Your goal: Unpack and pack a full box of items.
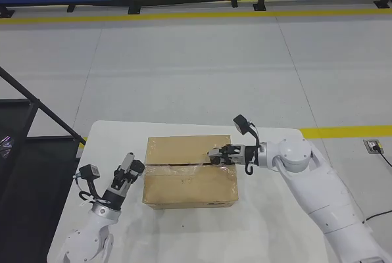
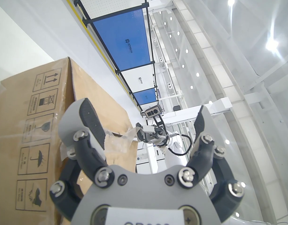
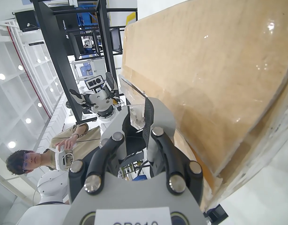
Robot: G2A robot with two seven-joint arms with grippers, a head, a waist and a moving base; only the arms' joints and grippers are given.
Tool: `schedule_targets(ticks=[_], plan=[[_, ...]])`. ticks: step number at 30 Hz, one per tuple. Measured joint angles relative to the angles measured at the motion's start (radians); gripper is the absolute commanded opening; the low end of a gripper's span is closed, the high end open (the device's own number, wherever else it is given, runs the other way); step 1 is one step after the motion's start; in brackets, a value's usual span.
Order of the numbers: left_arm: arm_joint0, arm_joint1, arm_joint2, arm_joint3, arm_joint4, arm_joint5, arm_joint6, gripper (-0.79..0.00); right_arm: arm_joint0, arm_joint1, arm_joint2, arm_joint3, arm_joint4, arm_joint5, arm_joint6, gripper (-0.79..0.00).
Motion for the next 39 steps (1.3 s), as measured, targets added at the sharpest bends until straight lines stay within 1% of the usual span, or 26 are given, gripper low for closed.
schedule_targets(ticks=[2, 3, 11, 21, 28, 34, 39], plan=[[-0.003, 0.000, 0.002, 0.000, 0.000, 0.002, -0.001, 0.000, -0.004, 0.002, 0.002, -0.008, -0.005, 0.004, -0.004, -0.773], [-0.004, 0.000, 0.003, 0.000, -0.001, 0.003, -0.002, 0.000, -0.007, 0.002, 0.004, -0.012, -0.006, 0.007, -0.005, -0.785], [-0.014, 0.001, 0.011, 0.002, 0.001, 0.010, -0.019, 0.000, -0.033, 0.013, 0.027, -0.060, -0.022, -0.023, -0.022, -0.785], [-0.047, 0.003, 0.032, 0.011, 0.004, 0.041, -0.063, 0.000, -0.079, 0.029, 0.062, -0.161, -0.054, -0.155, -0.031, -0.785], [-0.058, 0.007, 0.058, 0.011, 0.049, 0.046, -0.134, 0.000, -0.091, 0.032, 0.072, -0.200, -0.060, -0.200, -0.059, -0.785], [-0.092, 0.005, 0.083, 0.052, 0.055, 0.069, -0.128, 0.000, -0.096, 0.034, 0.072, -0.225, -0.079, -0.240, -0.072, -0.785], [-0.105, 0.005, 0.091, 0.070, 0.047, 0.074, -0.121, 0.000, -0.107, 0.037, 0.076, -0.254, -0.108, -0.292, -0.096, -0.785]])
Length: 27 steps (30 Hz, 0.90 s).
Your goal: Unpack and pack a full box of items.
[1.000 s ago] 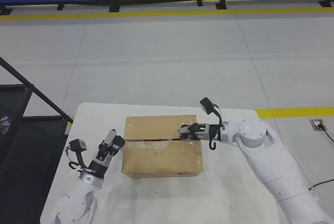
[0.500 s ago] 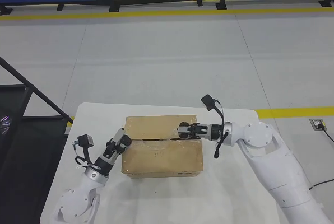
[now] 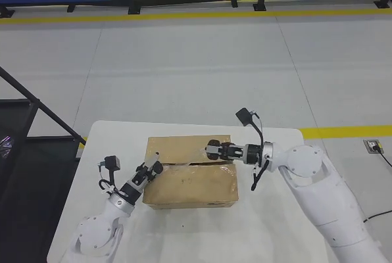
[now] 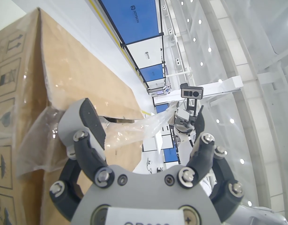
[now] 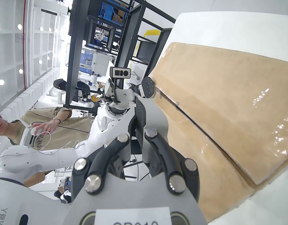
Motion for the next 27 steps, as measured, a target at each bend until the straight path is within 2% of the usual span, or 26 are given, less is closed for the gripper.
schedule_targets(ticks=[6, 11, 27], plan=[[0.001, 0.000, -0.004, -0.001, -0.024, -0.009, 0.013, 0.000, -0.019, 0.006, 0.007, -0.035, -0.053, -0.061, -0.023, -0.785], [0.010, 0.000, -0.016, -0.013, -0.071, -0.013, 0.013, 0.000, -0.015, 0.010, -0.003, -0.051, -0.146, -0.041, -0.043, -0.785], [0.002, 0.009, -0.032, 0.021, -0.093, -0.010, -0.047, 0.000, -0.081, 0.017, 0.010, -0.158, -0.355, -0.052, -0.265, -0.785]])
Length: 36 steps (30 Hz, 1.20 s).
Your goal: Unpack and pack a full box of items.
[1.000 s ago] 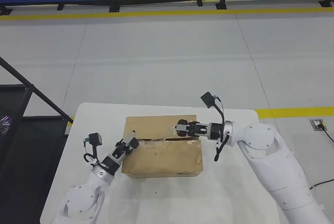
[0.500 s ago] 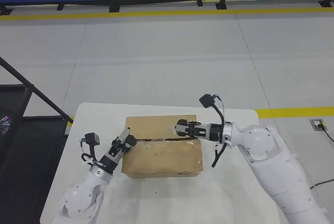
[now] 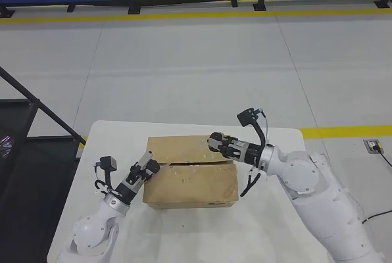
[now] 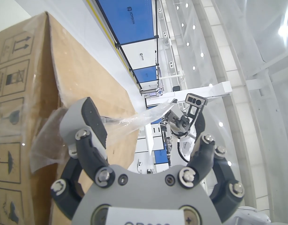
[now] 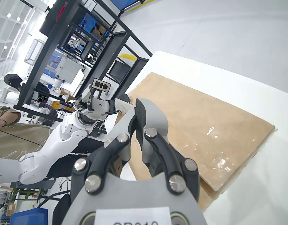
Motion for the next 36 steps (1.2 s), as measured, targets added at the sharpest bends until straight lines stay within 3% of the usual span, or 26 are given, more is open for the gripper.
schedule_targets(ticks=[13, 20, 29, 36], plan=[[-0.007, 0.003, 0.002, 0.020, -0.008, -0.001, -0.002, 0.000, -0.052, 0.008, 0.003, -0.099, -0.157, 0.098, -0.012, -0.785], [0.006, 0.005, -0.013, -0.003, -0.036, -0.016, 0.007, 0.000, -0.068, 0.013, 0.034, -0.105, -0.101, 0.139, 0.058, -0.785], [0.076, 0.016, -0.123, -0.054, -0.160, -0.060, -0.008, 0.000, -0.068, 0.013, 0.044, -0.096, -0.051, 0.152, 0.071, -0.785], [0.107, 0.029, -0.236, -0.004, -0.332, -0.032, -0.102, 0.000, -0.082, 0.012, 0.023, -0.129, -0.088, 0.081, 0.037, -0.785]])
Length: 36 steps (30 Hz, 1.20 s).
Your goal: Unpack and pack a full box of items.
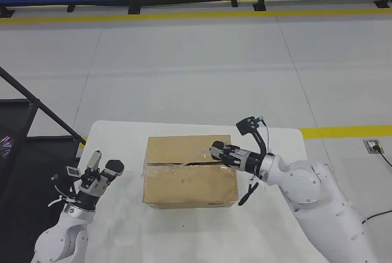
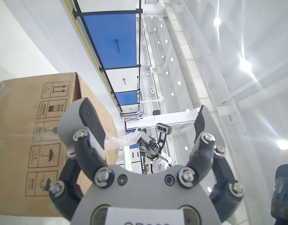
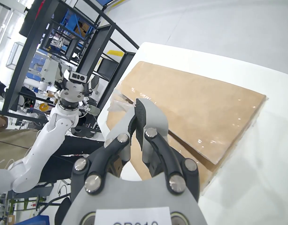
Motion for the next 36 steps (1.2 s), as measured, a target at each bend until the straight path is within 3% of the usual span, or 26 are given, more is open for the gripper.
schedule_targets(ticks=[6, 14, 36], plan=[[-0.004, 0.005, -0.010, 0.044, -0.038, 0.013, -0.057, 0.000, 0.011, -0.006, -0.049, -0.067, -0.111, -0.073, -0.068, -0.785], [-0.005, 0.005, 0.016, 0.064, -0.032, 0.005, -0.075, 0.000, 0.019, -0.018, -0.084, -0.126, -0.174, -0.093, -0.171, -0.785], [0.004, 0.010, 0.042, 0.085, -0.048, -0.008, -0.101, 0.000, 0.014, -0.033, -0.094, -0.191, -0.082, -0.200, -0.217, -0.785]])
